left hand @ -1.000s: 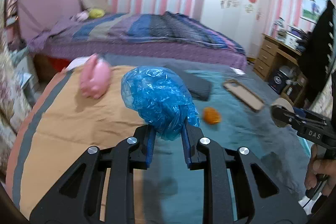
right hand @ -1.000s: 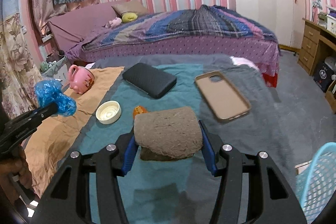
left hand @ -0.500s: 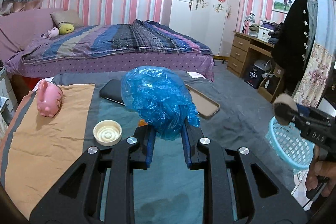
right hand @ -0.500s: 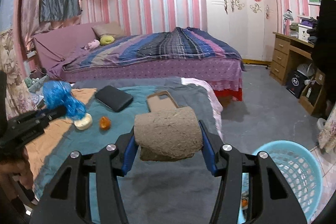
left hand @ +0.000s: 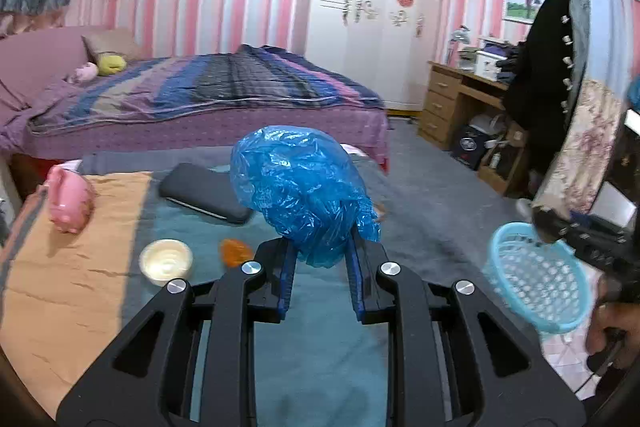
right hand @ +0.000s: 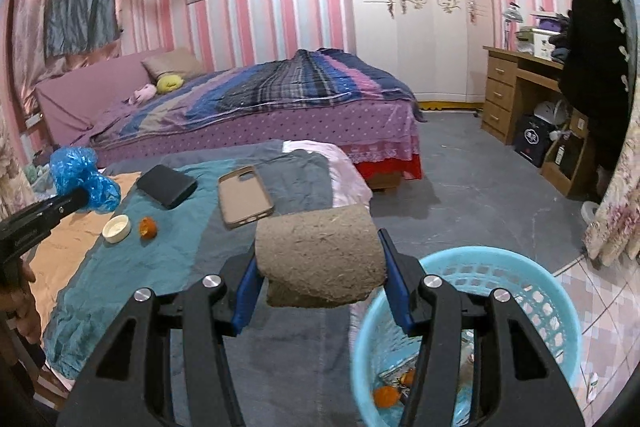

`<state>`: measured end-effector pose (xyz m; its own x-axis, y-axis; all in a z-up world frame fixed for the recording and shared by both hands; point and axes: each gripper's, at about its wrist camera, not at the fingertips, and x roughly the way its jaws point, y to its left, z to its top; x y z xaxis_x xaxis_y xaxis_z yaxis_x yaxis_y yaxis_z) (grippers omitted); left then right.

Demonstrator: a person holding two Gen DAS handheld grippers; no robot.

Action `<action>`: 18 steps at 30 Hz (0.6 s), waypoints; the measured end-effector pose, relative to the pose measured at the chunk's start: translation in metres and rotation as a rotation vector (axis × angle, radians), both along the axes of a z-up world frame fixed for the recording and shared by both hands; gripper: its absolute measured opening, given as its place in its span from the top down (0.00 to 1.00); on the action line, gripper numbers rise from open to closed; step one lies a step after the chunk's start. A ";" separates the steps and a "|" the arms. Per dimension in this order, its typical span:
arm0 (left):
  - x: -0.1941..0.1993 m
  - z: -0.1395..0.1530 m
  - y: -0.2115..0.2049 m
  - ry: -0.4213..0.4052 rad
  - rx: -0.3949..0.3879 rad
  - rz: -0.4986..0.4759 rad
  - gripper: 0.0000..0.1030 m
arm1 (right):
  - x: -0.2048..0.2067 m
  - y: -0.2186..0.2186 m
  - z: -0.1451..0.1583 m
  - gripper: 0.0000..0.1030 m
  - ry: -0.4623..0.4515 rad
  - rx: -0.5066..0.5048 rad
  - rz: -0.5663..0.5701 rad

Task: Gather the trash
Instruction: 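Carry the sponge and blue bag over the blue basket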

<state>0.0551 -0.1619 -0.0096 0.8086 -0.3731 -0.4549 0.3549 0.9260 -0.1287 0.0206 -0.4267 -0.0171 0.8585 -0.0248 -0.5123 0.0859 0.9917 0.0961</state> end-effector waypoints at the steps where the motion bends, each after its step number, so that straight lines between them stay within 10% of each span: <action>1: -0.002 0.001 -0.004 -0.001 -0.010 -0.016 0.79 | 0.000 -0.006 -0.003 0.48 0.011 0.001 -0.006; 18: -0.028 0.002 -0.087 -0.013 -0.033 -0.208 0.79 | -0.032 -0.065 -0.020 0.48 0.052 0.005 -0.162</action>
